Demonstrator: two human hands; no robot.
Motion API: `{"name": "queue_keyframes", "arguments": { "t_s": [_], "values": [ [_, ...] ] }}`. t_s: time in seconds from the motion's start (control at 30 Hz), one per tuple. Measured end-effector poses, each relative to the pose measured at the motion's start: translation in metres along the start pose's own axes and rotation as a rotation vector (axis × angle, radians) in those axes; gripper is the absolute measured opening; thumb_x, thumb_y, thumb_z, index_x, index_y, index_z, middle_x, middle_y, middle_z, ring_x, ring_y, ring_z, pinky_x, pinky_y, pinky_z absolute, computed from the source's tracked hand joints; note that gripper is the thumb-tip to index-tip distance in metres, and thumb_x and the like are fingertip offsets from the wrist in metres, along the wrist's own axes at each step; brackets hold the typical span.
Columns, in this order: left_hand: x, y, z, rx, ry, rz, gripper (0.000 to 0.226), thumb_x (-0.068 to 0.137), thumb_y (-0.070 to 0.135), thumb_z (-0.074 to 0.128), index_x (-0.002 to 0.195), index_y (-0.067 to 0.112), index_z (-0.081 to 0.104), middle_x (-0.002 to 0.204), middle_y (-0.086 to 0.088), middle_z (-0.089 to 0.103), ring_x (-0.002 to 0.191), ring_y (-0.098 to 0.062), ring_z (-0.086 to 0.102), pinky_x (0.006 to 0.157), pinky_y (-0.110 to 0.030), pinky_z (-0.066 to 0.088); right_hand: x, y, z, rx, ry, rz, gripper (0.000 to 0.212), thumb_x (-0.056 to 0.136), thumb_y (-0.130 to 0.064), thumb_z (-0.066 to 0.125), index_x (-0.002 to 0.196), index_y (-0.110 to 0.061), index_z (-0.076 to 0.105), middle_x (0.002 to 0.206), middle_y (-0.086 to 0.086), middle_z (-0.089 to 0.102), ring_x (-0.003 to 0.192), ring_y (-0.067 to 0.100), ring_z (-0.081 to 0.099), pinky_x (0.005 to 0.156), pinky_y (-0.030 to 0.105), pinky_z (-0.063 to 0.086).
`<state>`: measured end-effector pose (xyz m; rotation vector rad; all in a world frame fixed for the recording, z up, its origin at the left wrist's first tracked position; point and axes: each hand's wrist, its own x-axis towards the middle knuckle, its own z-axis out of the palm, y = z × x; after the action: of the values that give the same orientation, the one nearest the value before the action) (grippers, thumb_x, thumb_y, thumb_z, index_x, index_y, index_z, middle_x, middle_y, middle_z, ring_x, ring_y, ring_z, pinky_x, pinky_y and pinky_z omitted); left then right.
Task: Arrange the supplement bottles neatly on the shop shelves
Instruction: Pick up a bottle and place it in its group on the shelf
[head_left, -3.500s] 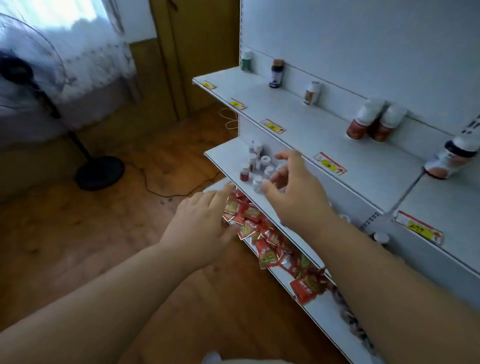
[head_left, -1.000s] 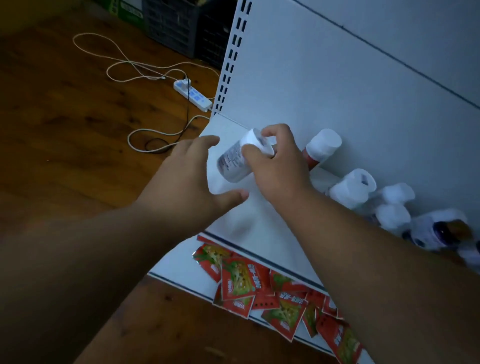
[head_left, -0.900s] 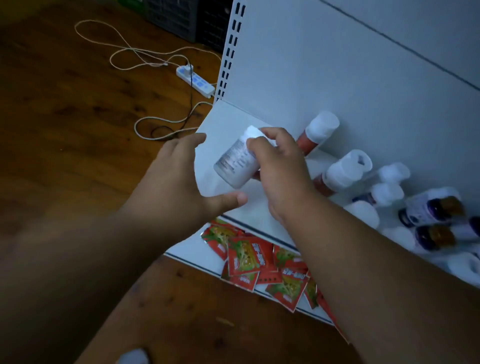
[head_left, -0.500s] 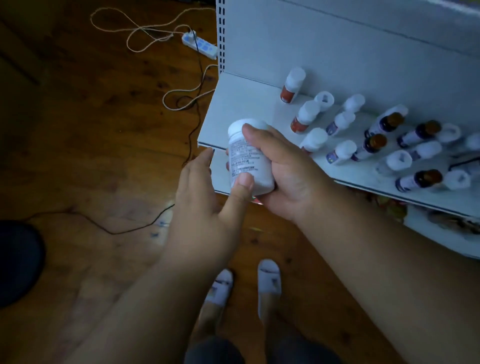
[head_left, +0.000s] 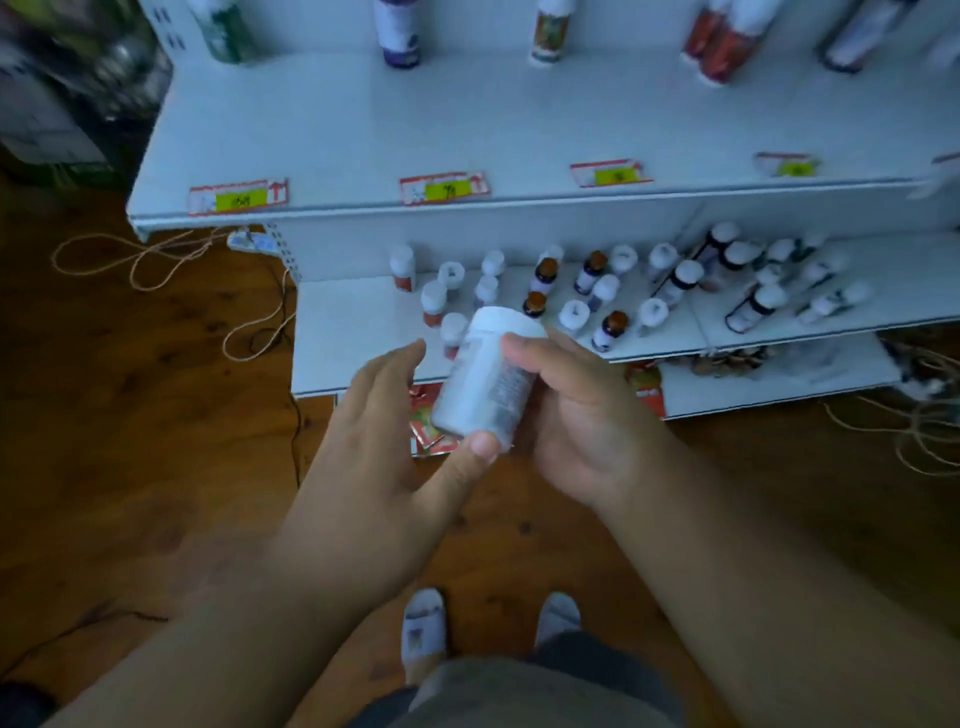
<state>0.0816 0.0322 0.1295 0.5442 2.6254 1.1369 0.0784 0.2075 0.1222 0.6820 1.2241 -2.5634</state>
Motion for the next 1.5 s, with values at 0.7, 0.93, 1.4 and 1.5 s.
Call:
{"name": "queue_keyframes", "arguments": {
  "t_s": [0.7, 0.93, 1.4, 1.5],
  "values": [
    [0.022, 0.425, 0.286, 0.096, -0.452, 0.787, 0.104, 0.070, 0.088, 0.033, 0.155, 0.035, 0.005, 0.160, 0.013, 0.014, 0.145, -0.007, 0.017, 0.116, -0.040, 0.027, -0.345, -0.239, -0.332, 0.344, 0.638, -0.648, 0.044, 0.094, -0.030, 0.058, 0.131, -0.007, 0.052, 0.113, 0.021, 0.060, 0.114, 0.041, 0.063, 0.080, 0.053, 0.059],
    [0.072, 0.529, 0.386, 0.127, -0.524, 0.808, 0.097, 0.075, 0.088, 0.033, 0.153, 0.041, -0.002, 0.161, 0.016, 0.006, 0.143, 0.000, 0.009, 0.113, -0.027, 0.013, -0.374, -0.329, -0.449, 0.149, 0.684, -0.727, 0.046, 0.087, -0.025, 0.069, 0.125, -0.005, 0.054, 0.112, 0.023, 0.064, 0.101, 0.031, 0.065, 0.086, 0.050, 0.058],
    [0.187, 0.749, 0.606, 0.131, -0.802, 1.007, 0.090, 0.080, 0.077, 0.043, 0.153, 0.035, 0.014, 0.155, 0.012, 0.026, 0.135, -0.002, 0.028, 0.106, -0.025, 0.030, -0.403, -0.481, -0.671, 0.080, 1.132, -0.725, 0.060, 0.063, -0.063, 0.069, 0.108, -0.027, 0.056, 0.104, 0.010, 0.069, 0.091, 0.025, 0.073, 0.080, 0.051, 0.061],
    [0.198, 0.793, 0.663, 0.130, -0.805, 0.993, 0.085, 0.083, 0.075, 0.045, 0.152, 0.037, 0.013, 0.156, 0.014, 0.024, 0.136, -0.002, 0.028, 0.106, -0.023, 0.028, -0.416, -0.514, -0.738, -0.049, 1.193, -0.686, 0.027, 0.087, -0.061, 0.058, 0.102, -0.039, 0.055, 0.101, 0.005, 0.069, 0.089, 0.022, 0.072, 0.079, 0.050, 0.061]
  ]
}}
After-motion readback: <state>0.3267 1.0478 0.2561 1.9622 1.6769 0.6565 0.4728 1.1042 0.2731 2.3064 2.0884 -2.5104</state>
